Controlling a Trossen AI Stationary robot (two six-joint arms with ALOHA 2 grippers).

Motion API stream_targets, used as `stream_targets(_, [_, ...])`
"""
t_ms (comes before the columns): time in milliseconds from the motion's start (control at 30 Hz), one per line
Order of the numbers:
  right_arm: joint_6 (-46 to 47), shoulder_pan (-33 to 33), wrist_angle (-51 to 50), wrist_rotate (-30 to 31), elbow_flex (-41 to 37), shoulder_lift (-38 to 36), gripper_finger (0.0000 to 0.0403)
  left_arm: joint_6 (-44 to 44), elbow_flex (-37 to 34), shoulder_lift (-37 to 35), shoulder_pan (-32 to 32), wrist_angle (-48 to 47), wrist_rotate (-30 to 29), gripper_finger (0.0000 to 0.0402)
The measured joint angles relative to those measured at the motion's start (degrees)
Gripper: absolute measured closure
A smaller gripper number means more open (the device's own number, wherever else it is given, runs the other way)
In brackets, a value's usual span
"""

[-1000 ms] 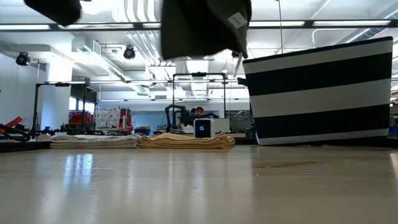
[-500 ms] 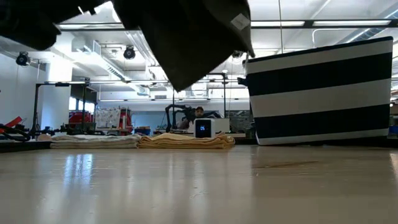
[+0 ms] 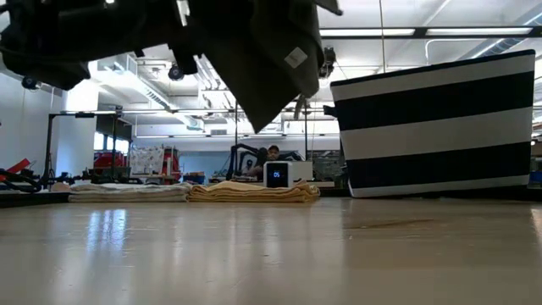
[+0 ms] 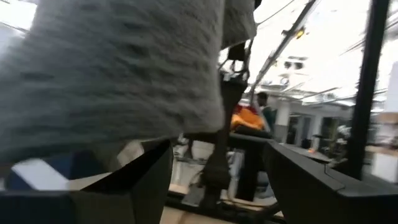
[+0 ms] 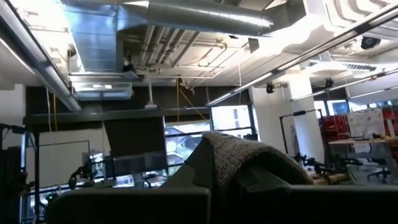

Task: Fold towel
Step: Fold the black towel

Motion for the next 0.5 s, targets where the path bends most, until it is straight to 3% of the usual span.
stream_targets(233, [-0.18, -0.02, -0.35, 0.89, 0.00, 0.17, 0.0403, 6.36, 4.54, 2.72, 0.02, 0.06, -3.68, 0.0143])
stream_targets(500, [-0.61, -0.42, 0.28, 1.07, 0.00, 0.17, 0.0403, 7.65, 10.08, 9.17, 0.00, -1.36, -5.41, 0.0145])
